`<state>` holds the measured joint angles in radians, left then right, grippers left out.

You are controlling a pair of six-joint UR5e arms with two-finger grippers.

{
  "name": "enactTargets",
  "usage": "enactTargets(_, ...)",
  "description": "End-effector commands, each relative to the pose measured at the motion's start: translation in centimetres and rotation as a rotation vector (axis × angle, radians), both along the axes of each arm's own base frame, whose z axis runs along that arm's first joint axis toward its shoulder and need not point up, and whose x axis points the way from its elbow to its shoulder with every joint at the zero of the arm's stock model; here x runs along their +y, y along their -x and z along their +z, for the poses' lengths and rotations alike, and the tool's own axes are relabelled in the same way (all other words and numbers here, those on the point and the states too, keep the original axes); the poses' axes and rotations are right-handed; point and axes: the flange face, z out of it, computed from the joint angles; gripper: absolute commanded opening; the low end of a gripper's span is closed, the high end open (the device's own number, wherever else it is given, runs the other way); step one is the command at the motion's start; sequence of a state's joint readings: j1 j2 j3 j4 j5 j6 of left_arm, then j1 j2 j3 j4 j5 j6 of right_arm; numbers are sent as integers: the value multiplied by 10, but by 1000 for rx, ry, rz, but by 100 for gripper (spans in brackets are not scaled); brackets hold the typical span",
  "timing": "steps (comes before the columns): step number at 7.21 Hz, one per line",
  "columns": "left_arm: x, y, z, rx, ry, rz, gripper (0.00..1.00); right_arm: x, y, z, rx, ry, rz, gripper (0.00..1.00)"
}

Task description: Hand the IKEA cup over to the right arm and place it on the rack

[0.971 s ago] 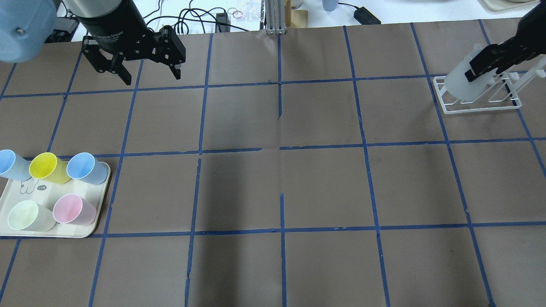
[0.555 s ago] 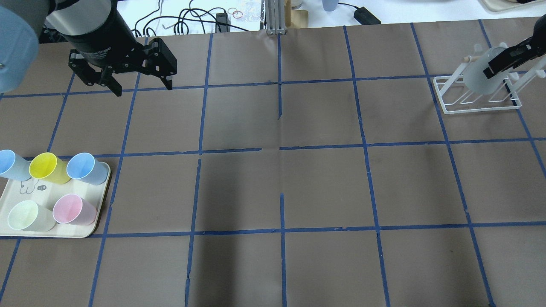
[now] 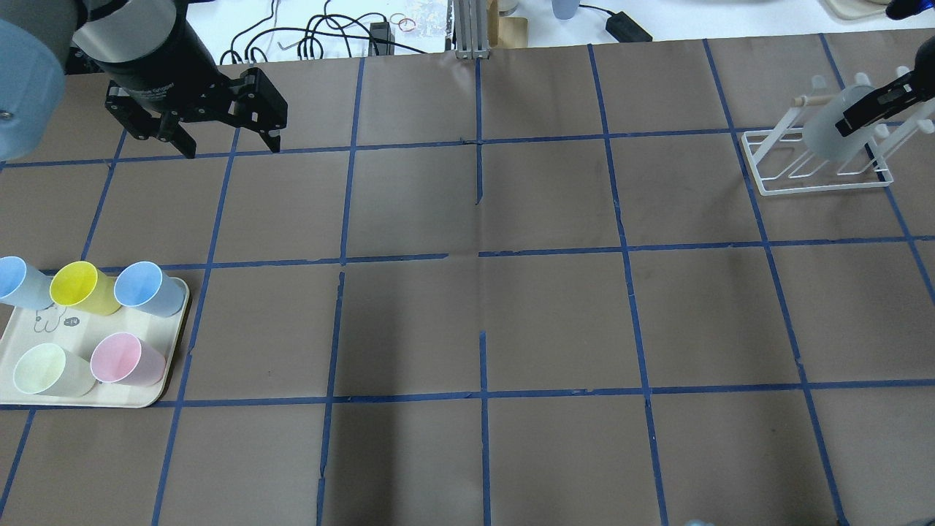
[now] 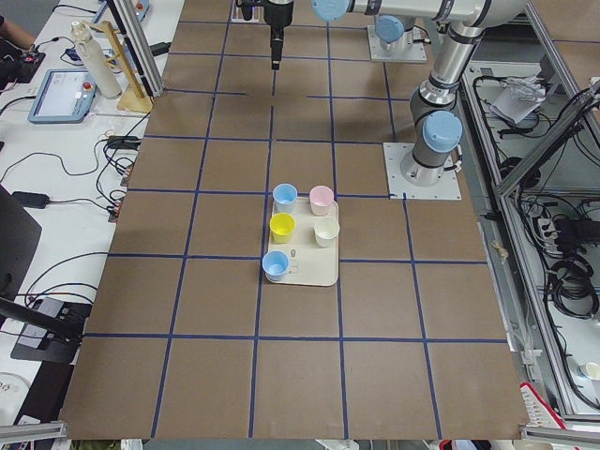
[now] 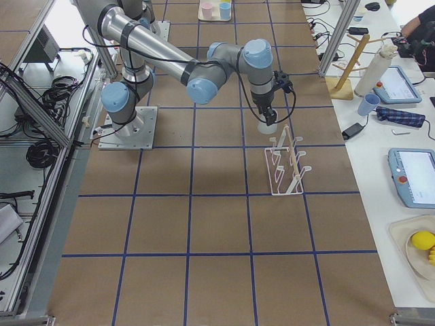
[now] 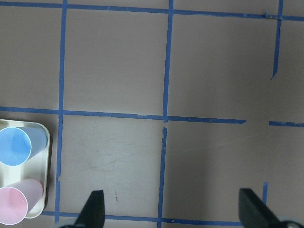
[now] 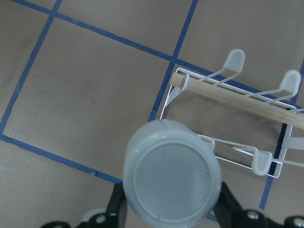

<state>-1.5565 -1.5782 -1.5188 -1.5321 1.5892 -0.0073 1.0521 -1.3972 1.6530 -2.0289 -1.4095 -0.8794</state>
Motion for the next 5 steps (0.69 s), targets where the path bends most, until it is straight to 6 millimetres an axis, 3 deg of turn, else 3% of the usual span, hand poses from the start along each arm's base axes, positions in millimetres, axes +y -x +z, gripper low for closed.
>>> enactTargets(1,-2,-11,-2,-4,-46,-35,100,-3,17,-12,2,-4,-4,0)
enactTargets(5,-10,-16,-4,-1,-91,-66,100,-13,29,-30,5,5,-8,0)
